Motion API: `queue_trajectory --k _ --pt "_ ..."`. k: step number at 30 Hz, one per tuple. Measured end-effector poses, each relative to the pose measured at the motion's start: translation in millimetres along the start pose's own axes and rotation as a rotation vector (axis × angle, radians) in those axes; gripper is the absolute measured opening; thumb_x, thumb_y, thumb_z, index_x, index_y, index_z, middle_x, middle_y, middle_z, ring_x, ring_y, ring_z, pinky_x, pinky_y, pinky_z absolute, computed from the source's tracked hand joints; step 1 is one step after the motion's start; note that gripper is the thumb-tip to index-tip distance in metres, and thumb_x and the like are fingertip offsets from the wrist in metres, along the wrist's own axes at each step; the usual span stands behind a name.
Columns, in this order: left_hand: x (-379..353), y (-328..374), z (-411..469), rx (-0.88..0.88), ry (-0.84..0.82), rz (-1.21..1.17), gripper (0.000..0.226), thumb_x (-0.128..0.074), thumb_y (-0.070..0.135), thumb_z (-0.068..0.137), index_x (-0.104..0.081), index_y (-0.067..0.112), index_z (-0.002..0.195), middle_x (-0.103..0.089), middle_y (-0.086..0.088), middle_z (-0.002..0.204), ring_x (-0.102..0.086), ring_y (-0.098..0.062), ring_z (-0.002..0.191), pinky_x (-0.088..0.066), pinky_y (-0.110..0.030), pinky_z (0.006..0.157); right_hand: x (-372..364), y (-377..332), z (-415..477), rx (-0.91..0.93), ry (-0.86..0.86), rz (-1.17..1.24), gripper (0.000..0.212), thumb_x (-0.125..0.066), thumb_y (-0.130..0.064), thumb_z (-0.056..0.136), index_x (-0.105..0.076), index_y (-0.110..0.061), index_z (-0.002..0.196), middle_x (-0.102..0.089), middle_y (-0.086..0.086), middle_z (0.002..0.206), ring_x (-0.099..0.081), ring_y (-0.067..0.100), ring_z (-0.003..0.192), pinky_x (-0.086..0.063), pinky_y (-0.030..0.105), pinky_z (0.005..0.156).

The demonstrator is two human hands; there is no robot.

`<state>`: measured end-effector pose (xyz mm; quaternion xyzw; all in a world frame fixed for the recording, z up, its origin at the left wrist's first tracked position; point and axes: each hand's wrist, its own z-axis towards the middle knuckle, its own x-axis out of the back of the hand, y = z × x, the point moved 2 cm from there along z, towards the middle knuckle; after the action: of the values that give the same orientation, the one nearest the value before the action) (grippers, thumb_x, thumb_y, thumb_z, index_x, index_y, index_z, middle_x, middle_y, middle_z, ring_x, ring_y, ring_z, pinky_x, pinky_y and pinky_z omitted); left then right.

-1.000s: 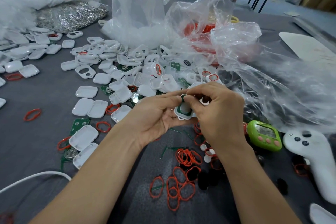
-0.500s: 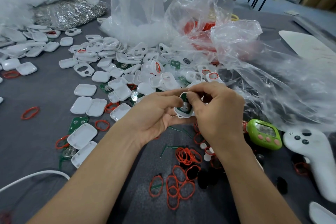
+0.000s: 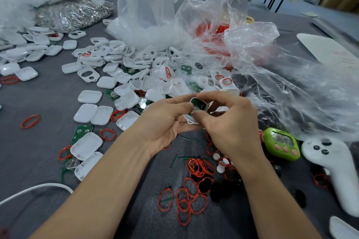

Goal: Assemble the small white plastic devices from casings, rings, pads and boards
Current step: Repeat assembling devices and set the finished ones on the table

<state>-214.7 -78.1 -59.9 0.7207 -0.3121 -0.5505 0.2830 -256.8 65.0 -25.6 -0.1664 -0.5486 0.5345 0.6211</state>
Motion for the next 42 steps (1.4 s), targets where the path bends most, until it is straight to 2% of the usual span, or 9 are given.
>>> queue_trajectory --k 4,9,14,16,19,25,29,38,42 --pt "0.4 0.1 -1.5 -0.003 -0.041 0.002 0.032 -0.048 -0.009 0.098 -0.076 0.000 0.110 -0.073 -0.026 0.116 -0.075 -0.032 0.094 -0.064 -0.045 0.079 -0.9 0.5 0.9 -0.023 0.012 0.038 0.030 -0.088 -0.013 0.073 -0.080 -0.034 0.093 -0.070 -0.025 0.081 -0.068 0.002 0.075 -0.055 0.018 0.066" --pt "0.5 0.2 -3.5 -0.032 -0.086 0.081 0.039 -0.051 -0.015 0.092 -0.080 0.007 0.106 -0.077 -0.016 0.107 -0.076 -0.024 0.090 -0.063 -0.040 0.080 -0.6 2.1 2.7 -0.034 -0.031 0.061 0.027 -0.090 -0.015 0.073 -0.079 -0.033 0.091 -0.072 -0.017 0.080 -0.069 0.007 0.074 -0.058 0.026 0.067" --pt "-1.2 0.2 -0.8 -0.059 -0.027 0.092 0.037 -0.052 -0.015 0.093 -0.075 0.002 0.116 -0.074 -0.022 0.115 -0.074 -0.030 0.097 -0.064 -0.039 0.078 -0.1 14.2 5.5 -0.203 0.031 0.267 0.026 -0.080 -0.024 0.073 -0.079 -0.039 0.094 -0.075 -0.010 0.081 -0.072 0.007 0.076 -0.057 0.023 0.066" --pt "-2.6 -0.9 -0.8 -0.083 -0.034 0.095 0.038 -0.051 -0.017 0.093 -0.077 0.003 0.111 -0.076 -0.021 0.109 -0.075 -0.030 0.095 -0.064 -0.040 0.078 -4.6 16.5 5.6 -0.249 -0.006 0.327 0.025 -0.077 -0.026 0.073 -0.079 -0.039 0.094 -0.078 -0.009 0.085 -0.075 0.011 0.080 -0.062 0.032 0.072" --pt "-3.6 -2.2 -1.7 -0.119 -0.040 0.106 0.041 -0.050 -0.018 0.092 -0.081 0.006 0.103 -0.077 -0.019 0.102 -0.076 -0.029 0.092 -0.064 -0.040 0.078 -9.8 15.9 5.0 -0.273 -0.046 0.374 0.024 -0.073 -0.022 0.075 -0.080 -0.040 0.091 -0.080 -0.006 0.087 -0.078 0.016 0.082 -0.064 0.044 0.080" --pt "-5.9 -5.2 -2.5 -0.171 -0.026 0.168 0.039 -0.050 -0.018 0.093 -0.076 0.004 0.112 -0.076 -0.021 0.103 -0.075 -0.031 0.094 -0.064 -0.041 0.081 -11.4 17.1 5.1 -0.360 0.003 0.485 0.026 -0.071 -0.004 0.078 -0.081 -0.027 0.083 -0.080 0.003 0.084 -0.078 0.025 0.080 -0.064 0.047 0.076" --pt "-7.6 -6.4 -2.9 -0.187 0.003 0.184 0.036 -0.050 -0.016 0.095 -0.072 0.000 0.118 -0.074 -0.025 0.110 -0.073 -0.033 0.097 -0.063 -0.043 0.084 -13.2 16.7 4.6 -0.387 0.047 0.522 0.034 -0.068 0.011 0.084 -0.079 -0.021 0.081 -0.080 0.006 0.083 -0.077 0.028 0.080 -0.064 0.042 0.072" --pt "-9.1 -4.8 -3.8 -0.163 0.027 0.148 0.034 -0.049 -0.014 0.096 -0.070 -0.003 0.120 -0.073 -0.025 0.116 -0.072 -0.029 0.097 -0.064 -0.041 0.079 -17.7 15.1 3.2 -0.476 0.025 0.657 0.031 -0.064 0.009 0.086 -0.079 -0.018 0.088 -0.079 0.006 0.087 -0.077 0.019 0.080 -0.058 0.028 0.064" --pt "-9.7 -3.3 -4.7 -0.159 0.035 0.145 0.030 -0.049 -0.011 0.097 -0.073 -0.001 0.113 -0.074 -0.023 0.109 -0.073 -0.028 0.092 -0.063 -0.037 0.073 -19.4 14.3 2.1 -0.496 0.037 0.702 0.030 -0.063 0.012 0.084 -0.077 -0.014 0.089 -0.078 0.010 0.087 -0.076 0.023 0.079 -0.058 0.029 0.063"
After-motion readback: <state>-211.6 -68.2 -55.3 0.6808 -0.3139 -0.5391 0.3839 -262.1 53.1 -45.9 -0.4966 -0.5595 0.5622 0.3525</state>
